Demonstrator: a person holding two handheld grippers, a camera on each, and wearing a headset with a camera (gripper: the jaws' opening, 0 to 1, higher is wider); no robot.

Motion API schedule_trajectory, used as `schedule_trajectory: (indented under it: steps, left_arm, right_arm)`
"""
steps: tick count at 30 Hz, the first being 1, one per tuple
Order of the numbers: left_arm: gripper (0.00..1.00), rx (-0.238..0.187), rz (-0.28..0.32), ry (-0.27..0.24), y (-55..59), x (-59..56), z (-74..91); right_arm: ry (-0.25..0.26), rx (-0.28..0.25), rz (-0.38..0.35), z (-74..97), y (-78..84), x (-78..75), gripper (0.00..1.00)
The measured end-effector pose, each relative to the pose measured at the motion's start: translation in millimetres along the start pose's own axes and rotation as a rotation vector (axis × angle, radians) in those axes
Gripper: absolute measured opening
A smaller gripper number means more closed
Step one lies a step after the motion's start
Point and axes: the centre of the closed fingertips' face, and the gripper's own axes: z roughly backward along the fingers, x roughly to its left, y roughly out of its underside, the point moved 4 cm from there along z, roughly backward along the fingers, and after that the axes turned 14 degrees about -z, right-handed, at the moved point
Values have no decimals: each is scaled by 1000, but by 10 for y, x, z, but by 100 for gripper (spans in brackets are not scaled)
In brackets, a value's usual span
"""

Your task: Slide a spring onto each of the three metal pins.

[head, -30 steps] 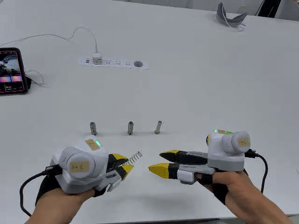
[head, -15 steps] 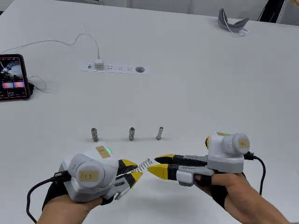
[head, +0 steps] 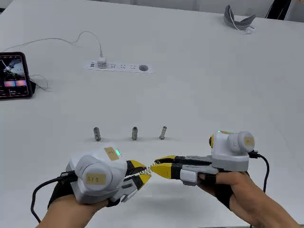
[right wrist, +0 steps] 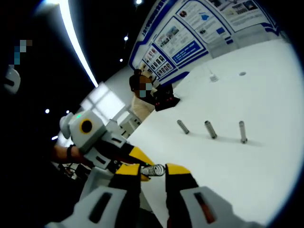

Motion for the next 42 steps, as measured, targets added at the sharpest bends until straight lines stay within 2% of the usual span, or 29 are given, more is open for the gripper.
schedule_trajectory:
  steps: [7,12,17,25,30,42]
  left_arm:
    - [10,-1,-5,17,-9,-10,-14]
    - [10,-7,-13,38,-24,-14,-24]
    - [9,-14,-13,63,-41,-41,-36]
    - [9,-24,-39,103,-62,-85,-52]
    - [9,-35,-60,117,-102,-95,-45]
    - [9,-72,-81,145,-170,-108,-29]
  right_arm:
    - [-6,14,30,28,-34,16,14]
    - [-21,57,69,54,-48,62,13]
    - [-27,141,142,71,-53,89,12]
    - [-14,323,321,96,-30,138,12]
    - [-16,396,412,104,-33,180,13]
    - [-44,542,543,79,-36,251,13]
